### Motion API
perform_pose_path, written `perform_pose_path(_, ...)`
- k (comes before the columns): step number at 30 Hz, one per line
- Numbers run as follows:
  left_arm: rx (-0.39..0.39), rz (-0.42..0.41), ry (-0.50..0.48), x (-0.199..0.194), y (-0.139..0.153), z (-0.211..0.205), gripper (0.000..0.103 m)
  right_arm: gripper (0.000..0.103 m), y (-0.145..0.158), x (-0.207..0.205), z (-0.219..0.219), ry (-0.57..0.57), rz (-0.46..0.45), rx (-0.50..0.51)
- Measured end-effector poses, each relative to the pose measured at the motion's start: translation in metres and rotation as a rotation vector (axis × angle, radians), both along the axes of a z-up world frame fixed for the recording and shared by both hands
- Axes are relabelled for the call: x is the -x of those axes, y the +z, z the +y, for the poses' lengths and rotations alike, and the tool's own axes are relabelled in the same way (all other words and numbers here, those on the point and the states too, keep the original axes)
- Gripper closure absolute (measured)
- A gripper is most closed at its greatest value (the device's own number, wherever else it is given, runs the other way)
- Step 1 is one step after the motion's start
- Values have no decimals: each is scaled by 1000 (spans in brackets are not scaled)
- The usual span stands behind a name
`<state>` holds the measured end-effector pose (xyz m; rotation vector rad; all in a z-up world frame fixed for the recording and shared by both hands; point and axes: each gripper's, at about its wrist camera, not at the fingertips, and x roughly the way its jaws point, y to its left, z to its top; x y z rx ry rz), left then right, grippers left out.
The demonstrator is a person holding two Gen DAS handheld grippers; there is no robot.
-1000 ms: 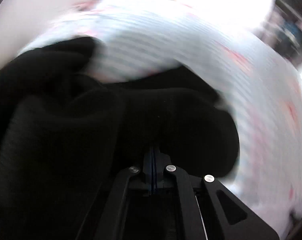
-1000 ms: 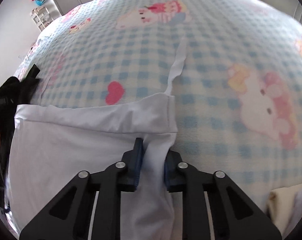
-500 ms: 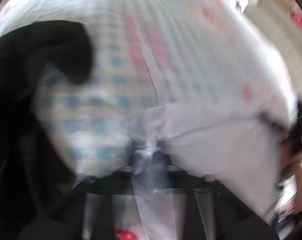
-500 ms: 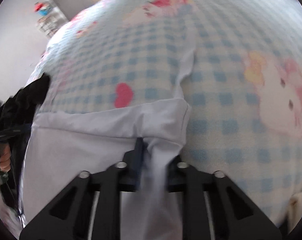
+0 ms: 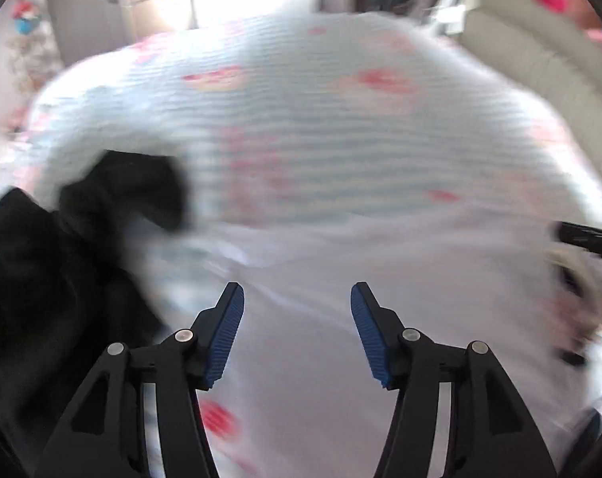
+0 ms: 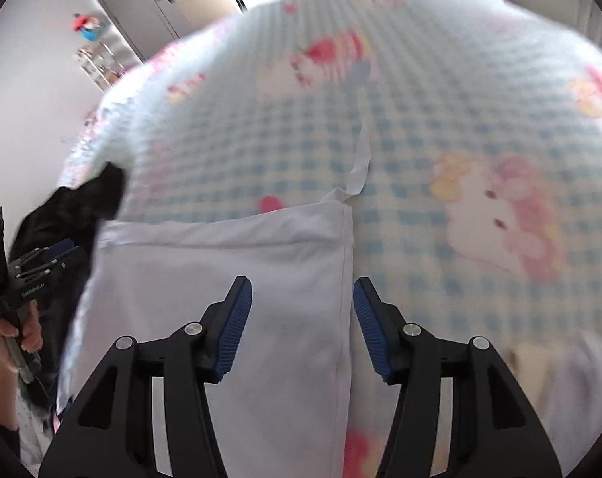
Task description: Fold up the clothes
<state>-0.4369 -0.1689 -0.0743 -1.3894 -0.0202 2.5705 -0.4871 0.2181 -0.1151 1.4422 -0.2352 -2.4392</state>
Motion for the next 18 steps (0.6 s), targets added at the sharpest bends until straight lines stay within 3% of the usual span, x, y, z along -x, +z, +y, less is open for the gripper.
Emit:
perform_pose_path(2, -70, -13, -74, -35, 6, 20, 45, 48, 19, -44, -4, 46, 20, 10)
perform_pose_path(6, -41, -39, -107, -128, -14, 69, 46, 48, 23, -148, -23, 122, 19, 9)
perform_pose_path(9, 6, -47, -33, -175, -44, 80, 52, 48, -3, -216, -40, 138, 12, -51)
perform_pose_path(13, -36, 23, 103, -227, -43, 65, 57, 50, -61, -266, -56, 120, -85, -157)
perform_pose_path(15, -57, 58, 171, -252, -42, 57, 68, 50, -65, -286, -53, 108, -83, -159)
perform_pose_path(18, -90, 112, 272, -291, -41, 45, 64, 50, -49, -311, -45, 41, -48, -59)
